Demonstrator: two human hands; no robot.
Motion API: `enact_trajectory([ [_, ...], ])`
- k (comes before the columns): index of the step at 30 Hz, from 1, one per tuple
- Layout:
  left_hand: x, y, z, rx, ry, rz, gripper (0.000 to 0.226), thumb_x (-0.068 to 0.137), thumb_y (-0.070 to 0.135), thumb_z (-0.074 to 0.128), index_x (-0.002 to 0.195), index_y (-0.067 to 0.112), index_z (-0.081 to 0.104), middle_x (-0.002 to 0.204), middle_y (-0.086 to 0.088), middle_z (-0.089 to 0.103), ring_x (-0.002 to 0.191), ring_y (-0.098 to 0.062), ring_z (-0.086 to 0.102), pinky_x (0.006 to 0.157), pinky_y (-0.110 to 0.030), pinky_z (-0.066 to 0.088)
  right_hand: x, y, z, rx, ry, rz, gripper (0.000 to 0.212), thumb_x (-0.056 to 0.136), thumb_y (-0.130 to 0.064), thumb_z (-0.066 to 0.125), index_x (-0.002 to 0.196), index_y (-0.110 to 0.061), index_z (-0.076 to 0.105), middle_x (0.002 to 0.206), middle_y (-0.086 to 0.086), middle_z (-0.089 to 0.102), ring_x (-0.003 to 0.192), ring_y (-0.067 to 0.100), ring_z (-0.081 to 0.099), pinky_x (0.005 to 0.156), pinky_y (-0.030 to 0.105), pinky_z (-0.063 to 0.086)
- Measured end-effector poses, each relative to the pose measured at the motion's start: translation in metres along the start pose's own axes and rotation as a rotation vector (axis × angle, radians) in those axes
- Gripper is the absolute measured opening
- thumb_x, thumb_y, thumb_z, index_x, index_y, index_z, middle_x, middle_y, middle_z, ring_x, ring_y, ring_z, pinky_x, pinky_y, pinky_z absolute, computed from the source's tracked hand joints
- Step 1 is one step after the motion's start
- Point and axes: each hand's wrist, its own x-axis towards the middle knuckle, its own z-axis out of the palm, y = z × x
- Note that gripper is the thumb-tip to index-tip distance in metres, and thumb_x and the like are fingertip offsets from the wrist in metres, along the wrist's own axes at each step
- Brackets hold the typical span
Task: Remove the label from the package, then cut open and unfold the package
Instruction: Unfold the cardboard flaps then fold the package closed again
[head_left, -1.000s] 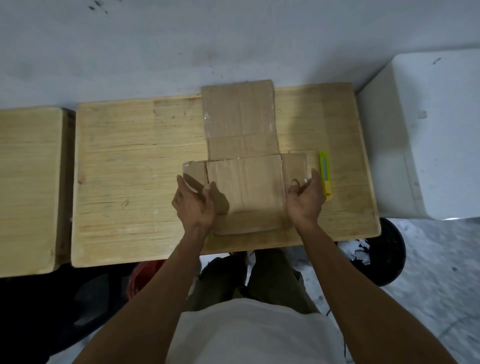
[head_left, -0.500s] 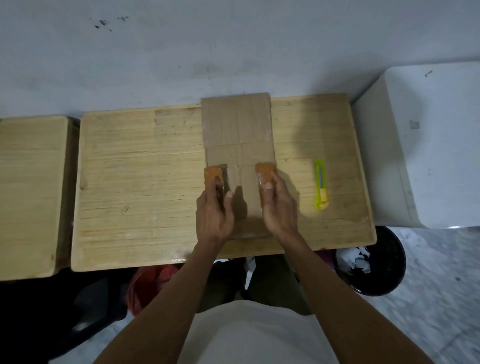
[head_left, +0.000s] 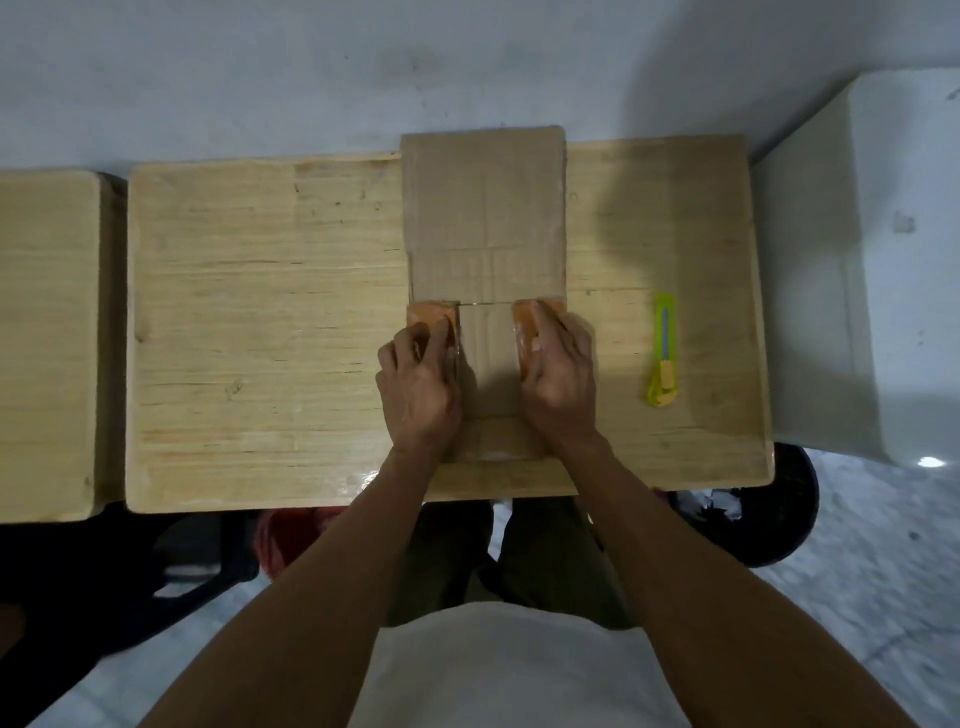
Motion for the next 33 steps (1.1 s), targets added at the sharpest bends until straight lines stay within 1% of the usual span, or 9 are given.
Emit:
enact_trajectory([
  [2, -0.001, -0.002, 0.006, 0.05, -0.04, -0.017, 0.046, 0.104, 0.038, 0.035, 0.149, 0.028, 0.04, 0.154, -0.011, 0.034, 0.135, -0.036, 0.032, 0.105, -0.053, 0.039, -0.002, 0.009, 0.008, -0.063, -0.002, -0.09, 0.049, 0.105, -0.027, 0.029, 0.139, 0.001, 0.049, 0.14, 0.02, 0.055, 0.139, 0.032, 0.035, 0.114, 0.039, 0.033],
  [4, -0.003, -0.006, 0.012, 0.066, -0.067, -0.002, 0.051, 0.105, 0.042, 0.026, 0.154, 0.03, 0.032, 0.165, -0.006, 0.02, 0.148, -0.033, 0.018, 0.116, -0.053, 0.027, -0.005, 0.02, 0.016, -0.129, -0.065, -0.159, 0.044, 0.104, -0.017, 0.037, 0.145, -0.002, 0.04, 0.15, 0.015, 0.044, 0.146, 0.033, 0.026, 0.117, 0.046, 0.029],
  [7, -0.003, -0.014, 0.021, 0.07, -0.105, 0.048, 0.056, 0.104, 0.045, 0.015, 0.158, 0.03, 0.018, 0.169, -0.003, 0.006, 0.155, -0.027, 0.002, 0.122, -0.054, 0.012, -0.007, 0.027, 0.024, -0.193, -0.17, -0.1, 0.058, 0.099, -0.011, 0.044, 0.153, -0.013, 0.022, 0.161, 0.008, 0.026, 0.151, 0.027, 0.011, 0.119, 0.049, 0.02],
  [10, -0.006, -0.017, 0.027, 0.062, -0.081, 0.066, 0.055, 0.106, 0.04, 0.019, 0.159, 0.028, 0.014, 0.168, -0.003, 0.005, 0.155, -0.024, -0.003, 0.123, -0.056, 0.006, -0.01, 0.029, 0.027, -0.316, -0.177, -0.112, 0.06, 0.098, -0.015, 0.047, 0.153, -0.016, 0.022, 0.162, 0.007, 0.022, 0.151, 0.025, 0.012, 0.118, 0.05, 0.021],
  [15, -0.009, -0.02, 0.035, 0.134, 0.01, 0.076, 0.055, 0.106, 0.035, 0.035, 0.158, 0.026, 0.021, 0.167, -0.001, 0.013, 0.155, -0.026, 0.006, 0.123, -0.057, 0.009, -0.013, 0.027, 0.03, -0.402, -0.166, -0.089, 0.054, 0.101, -0.026, 0.037, 0.153, -0.013, 0.028, 0.162, 0.006, 0.022, 0.151, 0.025, 0.015, 0.118, 0.053, 0.018],
  [18, -0.007, -0.02, 0.038, 0.165, 0.052, 0.078, 0.054, 0.105, 0.036, 0.036, 0.157, 0.026, 0.025, 0.166, -0.001, 0.02, 0.154, -0.028, 0.013, 0.121, -0.059, 0.014, -0.013, 0.026, 0.032, -0.431, -0.17, -0.098, 0.057, 0.101, -0.03, 0.035, 0.154, -0.013, 0.022, 0.163, 0.003, 0.016, 0.151, 0.024, 0.013, 0.119, 0.054, 0.014],
  [28, -0.007, -0.017, 0.039, 0.185, 0.025, 0.049, 0.056, 0.103, 0.038, 0.036, 0.157, 0.031, 0.024, 0.167, 0.004, 0.016, 0.155, -0.027, 0.008, 0.121, -0.059, 0.01, -0.012, 0.024, 0.033, -0.508, -0.192, -0.066, 0.058, 0.1, -0.032, 0.036, 0.155, -0.015, 0.024, 0.163, 0.0, 0.015, 0.151, 0.021, 0.013, 0.119, 0.054, 0.014],
  [30, -0.007, -0.015, 0.037, 0.175, -0.005, 0.028, 0.056, 0.103, 0.04, 0.034, 0.157, 0.035, 0.021, 0.167, 0.007, 0.013, 0.155, -0.026, 0.005, 0.12, -0.062, 0.009, -0.012, 0.022, 0.034, -0.513, -0.208, -0.055, 0.059, 0.1, -0.033, 0.035, 0.155, -0.017, 0.021, 0.163, -0.001, 0.014, 0.152, 0.02, 0.011, 0.119, 0.054, 0.014],
  [33, -0.008, -0.012, 0.033, 0.191, -0.015, 0.005, 0.055, 0.104, 0.042, 0.033, 0.157, 0.038, 0.02, 0.167, 0.006, 0.014, 0.155, -0.028, 0.008, 0.119, -0.064, 0.013, -0.01, 0.02, 0.033, -0.495, -0.251, -0.047, 0.059, 0.101, -0.035, 0.03, 0.156, -0.02, 0.014, 0.165, -0.003, 0.008, 0.152, 0.019, 0.004, 0.119, 0.055, 0.012],
])
